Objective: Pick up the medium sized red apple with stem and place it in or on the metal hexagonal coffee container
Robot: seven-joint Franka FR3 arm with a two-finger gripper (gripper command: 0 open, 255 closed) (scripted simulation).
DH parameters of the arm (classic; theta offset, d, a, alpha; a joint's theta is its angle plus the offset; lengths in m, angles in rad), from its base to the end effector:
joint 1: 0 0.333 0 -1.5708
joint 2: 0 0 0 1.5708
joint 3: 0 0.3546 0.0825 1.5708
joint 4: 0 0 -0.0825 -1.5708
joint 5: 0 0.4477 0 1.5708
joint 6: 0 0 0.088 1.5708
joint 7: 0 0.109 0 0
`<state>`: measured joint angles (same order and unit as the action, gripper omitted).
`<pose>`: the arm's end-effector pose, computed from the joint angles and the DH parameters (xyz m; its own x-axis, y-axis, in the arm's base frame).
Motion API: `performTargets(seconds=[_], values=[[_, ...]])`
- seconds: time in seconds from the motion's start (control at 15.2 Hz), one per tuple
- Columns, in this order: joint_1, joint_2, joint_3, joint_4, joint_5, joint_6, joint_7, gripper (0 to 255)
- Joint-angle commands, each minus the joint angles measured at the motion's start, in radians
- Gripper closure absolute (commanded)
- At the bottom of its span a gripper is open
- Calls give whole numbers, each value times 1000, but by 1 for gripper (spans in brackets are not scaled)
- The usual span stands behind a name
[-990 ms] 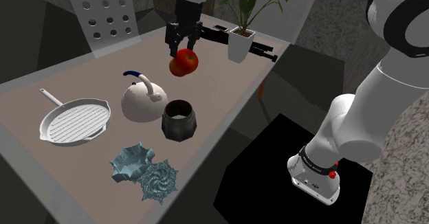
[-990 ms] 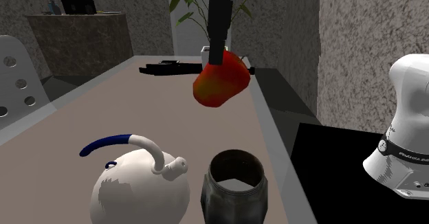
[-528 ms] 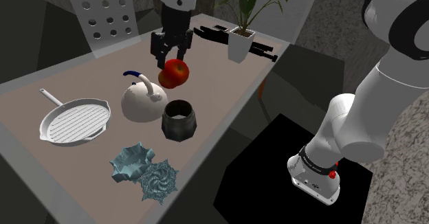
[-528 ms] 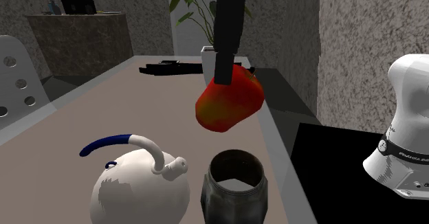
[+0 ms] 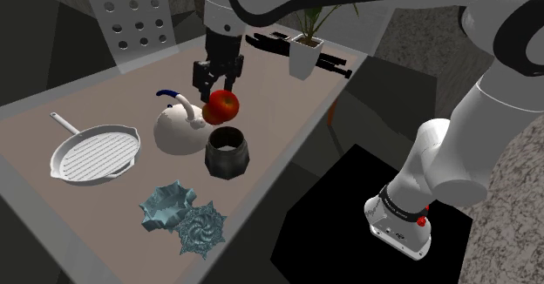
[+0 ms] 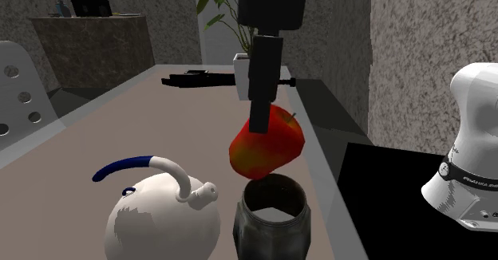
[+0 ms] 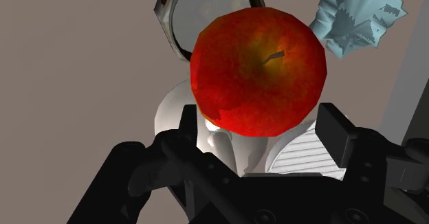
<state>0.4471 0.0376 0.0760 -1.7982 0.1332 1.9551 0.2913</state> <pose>0.5588 0.3320 0.5495 0.9806 0.1816 0.0733 0.1912 -0.9686 -0.1587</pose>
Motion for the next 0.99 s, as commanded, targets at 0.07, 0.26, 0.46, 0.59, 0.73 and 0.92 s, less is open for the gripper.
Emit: performTargets(seconds=[0.07,0.26,0.46,0.59,0.73,0.92], values=[[0,2,0,-36,2,39,-6,255],[0,8,0,-70,4,78,-11,255],[1,15,1,-101,6,117,-15,255],[1,17,1,-109,6,126,-16,255],[1,17,1,-109,6,126,-16,255],[1,18,1,-109,6,126,-16,255]])
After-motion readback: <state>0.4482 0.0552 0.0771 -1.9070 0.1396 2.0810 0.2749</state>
